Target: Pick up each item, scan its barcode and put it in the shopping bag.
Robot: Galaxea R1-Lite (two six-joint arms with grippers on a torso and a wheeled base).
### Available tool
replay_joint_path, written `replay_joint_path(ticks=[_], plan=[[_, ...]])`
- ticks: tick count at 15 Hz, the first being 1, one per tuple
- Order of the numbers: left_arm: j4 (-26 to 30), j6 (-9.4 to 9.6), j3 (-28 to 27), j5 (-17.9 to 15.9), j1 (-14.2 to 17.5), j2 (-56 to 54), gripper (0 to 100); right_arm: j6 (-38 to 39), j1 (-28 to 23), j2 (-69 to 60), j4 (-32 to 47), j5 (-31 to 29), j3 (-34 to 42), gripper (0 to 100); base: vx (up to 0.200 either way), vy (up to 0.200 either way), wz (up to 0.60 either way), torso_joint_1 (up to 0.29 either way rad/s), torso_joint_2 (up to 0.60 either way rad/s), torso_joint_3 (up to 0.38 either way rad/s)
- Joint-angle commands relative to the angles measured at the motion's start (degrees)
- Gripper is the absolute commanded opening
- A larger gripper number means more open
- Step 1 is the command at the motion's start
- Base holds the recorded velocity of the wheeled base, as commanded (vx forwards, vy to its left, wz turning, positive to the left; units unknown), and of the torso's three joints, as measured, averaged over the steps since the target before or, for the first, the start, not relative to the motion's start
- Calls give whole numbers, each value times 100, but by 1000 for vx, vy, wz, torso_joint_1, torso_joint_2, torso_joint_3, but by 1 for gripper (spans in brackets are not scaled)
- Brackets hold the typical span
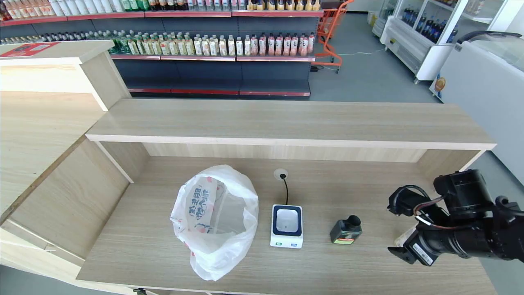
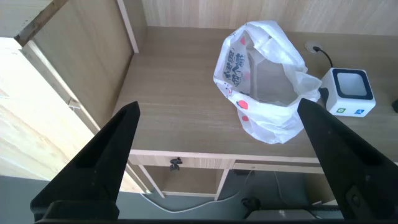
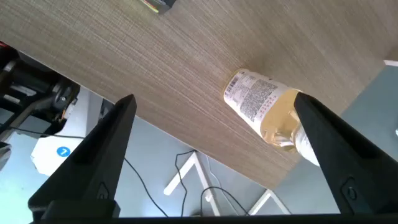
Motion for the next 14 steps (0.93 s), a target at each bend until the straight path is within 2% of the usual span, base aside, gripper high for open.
replay_joint_path(ticks=[1,2,4,7,11,14], plan=[[0,-2,1,-8,1,-2,100,-24,-26,1105,-595,388,-74,100,0,0,0,0,0,0],[-9,-2,1,1,-7,-2,100,-33,-8,1324,-682,739,-136,100,0,0,0,0,0,0],[0,-2,1,1,1,-2,100,-51,54,1606,-718,1021,-285,100,0,0,0,0,0,0],[0,-2,1,-8,1,-2,100,-51,71,2054,-1315,1179,-496,100,0,0,0,0,0,0],[0,-2,1,1,1,-2,100,-51,89,2291,-1377,1680,-672,100,0,0,0,0,0,0],[-9,-2,1,-8,1,-2,100,-51,141,2485,-1623,1732,-742,100,0,0,0,0,0,0]])
